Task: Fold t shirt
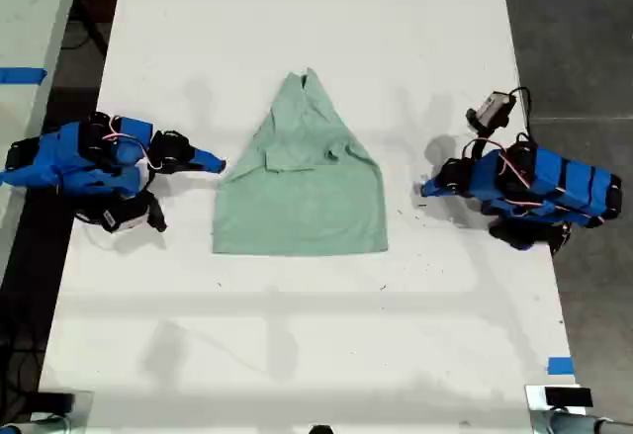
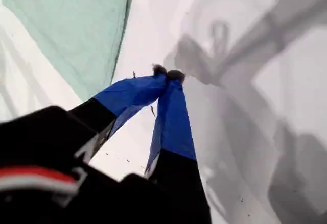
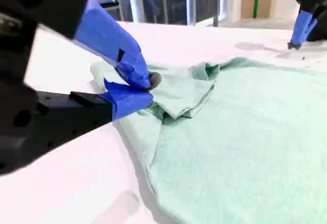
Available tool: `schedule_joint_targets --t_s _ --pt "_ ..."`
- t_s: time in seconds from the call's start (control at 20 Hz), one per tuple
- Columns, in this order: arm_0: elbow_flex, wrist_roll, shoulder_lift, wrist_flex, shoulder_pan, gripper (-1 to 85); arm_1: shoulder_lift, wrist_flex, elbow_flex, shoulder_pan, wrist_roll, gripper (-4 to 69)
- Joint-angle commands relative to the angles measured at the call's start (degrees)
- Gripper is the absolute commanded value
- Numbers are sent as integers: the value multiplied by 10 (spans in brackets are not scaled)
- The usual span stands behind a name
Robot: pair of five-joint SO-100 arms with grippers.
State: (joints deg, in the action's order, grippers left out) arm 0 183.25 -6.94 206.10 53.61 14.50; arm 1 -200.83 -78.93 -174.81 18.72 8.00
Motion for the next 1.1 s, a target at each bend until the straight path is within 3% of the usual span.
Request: schedule_joint_targets --t_s 0.0,0.5,0.9,1.05 --pt "7 -4 5 4 8 -1 -4 0 -17 0 17 -8" --pt "8 -4 5 4 8 -1 -4 0 -13 0 16 -9" --pt "8 -4 5 5 5 -1 0 0 -5 -7 -96 -11" --pt "8 -5 5 5 7 -1 144 19 88 -52 -131 -12"
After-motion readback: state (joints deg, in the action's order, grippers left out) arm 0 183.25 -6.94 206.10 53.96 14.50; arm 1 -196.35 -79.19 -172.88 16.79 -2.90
